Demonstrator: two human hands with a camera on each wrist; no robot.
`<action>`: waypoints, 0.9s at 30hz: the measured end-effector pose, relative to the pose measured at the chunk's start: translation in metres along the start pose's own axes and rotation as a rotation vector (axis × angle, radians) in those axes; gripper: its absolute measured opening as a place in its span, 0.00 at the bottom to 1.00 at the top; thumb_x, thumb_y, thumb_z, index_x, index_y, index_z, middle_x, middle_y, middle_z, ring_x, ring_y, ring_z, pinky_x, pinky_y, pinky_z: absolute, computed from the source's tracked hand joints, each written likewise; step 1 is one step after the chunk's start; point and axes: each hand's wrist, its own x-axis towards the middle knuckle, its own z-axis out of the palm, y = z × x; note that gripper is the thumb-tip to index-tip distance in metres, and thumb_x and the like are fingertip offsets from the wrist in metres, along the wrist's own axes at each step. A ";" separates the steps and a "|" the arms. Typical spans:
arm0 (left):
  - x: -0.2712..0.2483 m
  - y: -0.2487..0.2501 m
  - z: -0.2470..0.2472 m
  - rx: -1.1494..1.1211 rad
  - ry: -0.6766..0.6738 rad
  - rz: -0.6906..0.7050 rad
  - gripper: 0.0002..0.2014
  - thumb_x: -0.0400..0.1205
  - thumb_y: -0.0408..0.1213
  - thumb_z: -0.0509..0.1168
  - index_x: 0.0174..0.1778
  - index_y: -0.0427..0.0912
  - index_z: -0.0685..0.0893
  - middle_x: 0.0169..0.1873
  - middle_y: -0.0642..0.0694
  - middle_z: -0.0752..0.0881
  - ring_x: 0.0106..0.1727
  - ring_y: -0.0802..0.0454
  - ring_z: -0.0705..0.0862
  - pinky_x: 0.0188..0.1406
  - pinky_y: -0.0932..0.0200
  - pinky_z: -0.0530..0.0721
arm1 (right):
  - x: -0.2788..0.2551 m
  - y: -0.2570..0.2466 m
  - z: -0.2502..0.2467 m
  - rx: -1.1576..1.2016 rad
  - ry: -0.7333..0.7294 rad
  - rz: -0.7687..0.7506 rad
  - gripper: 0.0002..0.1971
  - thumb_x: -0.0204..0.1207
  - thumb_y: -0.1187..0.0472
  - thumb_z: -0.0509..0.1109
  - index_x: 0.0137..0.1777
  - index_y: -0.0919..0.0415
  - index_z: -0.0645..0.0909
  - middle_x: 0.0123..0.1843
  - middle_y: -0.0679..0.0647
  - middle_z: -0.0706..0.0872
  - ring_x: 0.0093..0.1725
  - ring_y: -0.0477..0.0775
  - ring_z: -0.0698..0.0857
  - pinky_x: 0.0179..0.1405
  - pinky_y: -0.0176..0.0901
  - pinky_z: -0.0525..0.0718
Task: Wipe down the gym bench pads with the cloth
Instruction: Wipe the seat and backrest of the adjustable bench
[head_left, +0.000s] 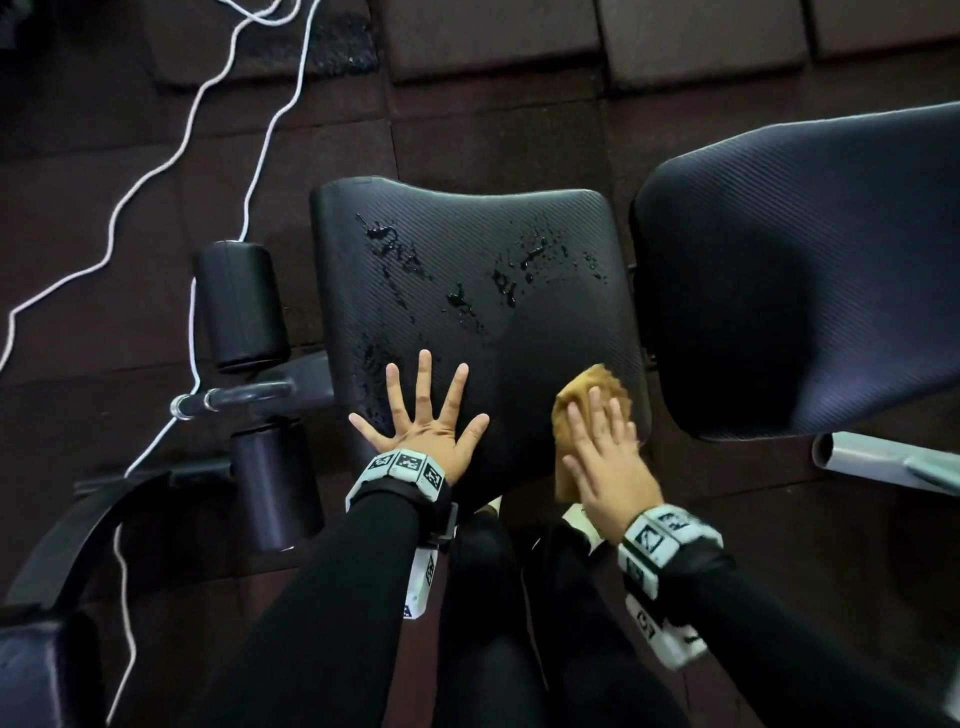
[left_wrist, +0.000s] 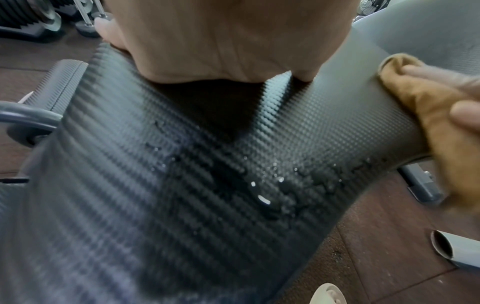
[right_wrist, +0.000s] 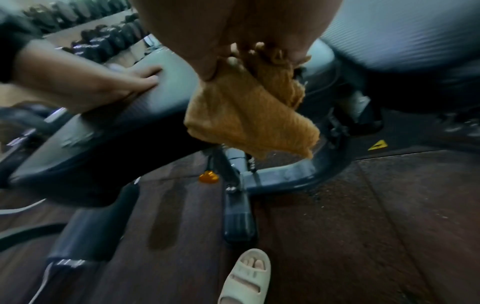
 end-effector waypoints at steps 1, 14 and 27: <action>0.000 0.000 0.000 -0.001 -0.001 -0.001 0.31 0.78 0.71 0.38 0.64 0.81 0.20 0.66 0.65 0.11 0.65 0.51 0.07 0.51 0.25 0.15 | -0.003 -0.010 0.006 -0.011 -0.010 -0.024 0.32 0.85 0.50 0.50 0.78 0.50 0.31 0.78 0.50 0.23 0.78 0.57 0.26 0.80 0.55 0.38; 0.001 0.000 0.000 -0.003 -0.016 -0.001 0.31 0.78 0.71 0.38 0.62 0.81 0.18 0.66 0.64 0.11 0.64 0.50 0.07 0.50 0.25 0.15 | 0.066 -0.011 -0.042 0.049 0.145 0.116 0.31 0.86 0.51 0.47 0.82 0.56 0.37 0.84 0.56 0.34 0.83 0.60 0.39 0.80 0.53 0.42; 0.002 0.001 -0.002 -0.002 -0.040 -0.014 0.31 0.78 0.71 0.37 0.60 0.80 0.16 0.65 0.63 0.10 0.63 0.50 0.06 0.49 0.24 0.15 | 0.029 -0.018 -0.035 0.333 0.071 0.312 0.42 0.81 0.40 0.53 0.80 0.56 0.29 0.80 0.53 0.23 0.80 0.55 0.28 0.79 0.52 0.34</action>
